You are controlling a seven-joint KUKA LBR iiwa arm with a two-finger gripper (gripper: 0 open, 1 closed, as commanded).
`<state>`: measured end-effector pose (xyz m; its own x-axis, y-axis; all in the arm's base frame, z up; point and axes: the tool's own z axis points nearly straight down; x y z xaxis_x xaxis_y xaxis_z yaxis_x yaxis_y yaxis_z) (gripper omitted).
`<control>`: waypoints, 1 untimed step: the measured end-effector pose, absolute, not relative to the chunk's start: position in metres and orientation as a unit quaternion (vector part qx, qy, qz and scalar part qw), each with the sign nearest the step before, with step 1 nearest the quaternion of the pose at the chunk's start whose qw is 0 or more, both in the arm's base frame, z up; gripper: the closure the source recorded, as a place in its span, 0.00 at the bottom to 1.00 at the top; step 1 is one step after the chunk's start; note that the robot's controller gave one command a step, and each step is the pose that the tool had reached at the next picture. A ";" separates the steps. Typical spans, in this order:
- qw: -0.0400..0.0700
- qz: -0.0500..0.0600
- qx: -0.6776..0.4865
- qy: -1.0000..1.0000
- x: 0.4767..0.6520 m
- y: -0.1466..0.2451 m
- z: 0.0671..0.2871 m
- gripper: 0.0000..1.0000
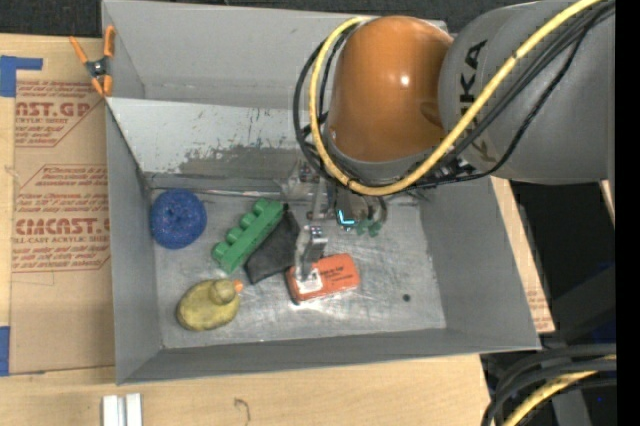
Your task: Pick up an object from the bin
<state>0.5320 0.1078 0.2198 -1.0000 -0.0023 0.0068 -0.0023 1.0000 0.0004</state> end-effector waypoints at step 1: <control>-0.001 -0.001 0.000 -1.000 0.534 0.107 0.224 0.00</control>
Offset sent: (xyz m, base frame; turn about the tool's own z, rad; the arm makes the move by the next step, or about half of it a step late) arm -0.0194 -0.0211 -0.1498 -0.0386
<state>0.5336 0.1073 0.2244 -1.0000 -0.0009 -0.0011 -0.0009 1.0000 0.0014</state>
